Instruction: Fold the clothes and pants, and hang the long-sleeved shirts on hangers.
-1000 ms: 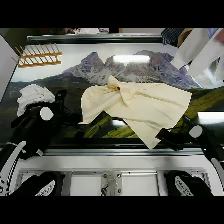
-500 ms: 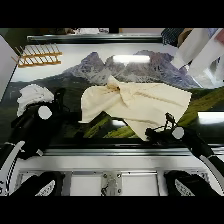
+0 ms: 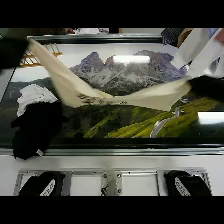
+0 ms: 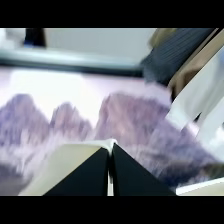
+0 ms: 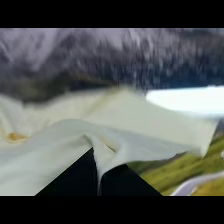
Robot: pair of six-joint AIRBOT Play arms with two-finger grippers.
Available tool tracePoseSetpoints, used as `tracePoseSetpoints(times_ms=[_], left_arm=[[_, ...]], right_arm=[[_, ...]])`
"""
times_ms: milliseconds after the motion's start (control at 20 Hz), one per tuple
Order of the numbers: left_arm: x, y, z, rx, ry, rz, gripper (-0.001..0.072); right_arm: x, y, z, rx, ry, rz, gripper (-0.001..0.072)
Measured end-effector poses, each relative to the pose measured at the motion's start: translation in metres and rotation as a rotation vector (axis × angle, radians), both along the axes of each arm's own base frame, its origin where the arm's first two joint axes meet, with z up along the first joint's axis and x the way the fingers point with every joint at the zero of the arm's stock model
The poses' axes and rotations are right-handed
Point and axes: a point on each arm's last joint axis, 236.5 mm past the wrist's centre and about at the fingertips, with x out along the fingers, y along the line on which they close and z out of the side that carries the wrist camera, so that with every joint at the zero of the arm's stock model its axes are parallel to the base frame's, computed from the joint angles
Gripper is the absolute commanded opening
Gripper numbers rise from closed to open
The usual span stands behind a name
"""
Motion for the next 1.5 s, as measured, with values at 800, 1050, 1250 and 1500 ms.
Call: tracePoseSetpoints(times_ms=[800, 1050, 1250, 1500], left_arm=[[-0.001, -0.011, 0.151, 0.011, -0.404, 0.015, 0.0015], [0.163, -0.038, 0.000, 0.103, -0.067, 0.039, 0.0015], [0.263, -0.038, -0.119, 0.133, 0.092, 0.086, 0.0016], [0.313, -0.030, -0.212, 0.153, 0.211, 0.115, 0.0627]], right_arm=[[-0.033, -0.008, 0.131, 0.096, -0.202, -0.079, 0.0008], [0.078, -0.011, 0.009, 0.010, 0.142, -0.045, 0.0009], [0.179, -0.027, -0.082, -0.043, 0.221, -0.072, 0.0009], [0.252, -0.041, -0.141, -0.044, 0.184, -0.120, 0.0685]])
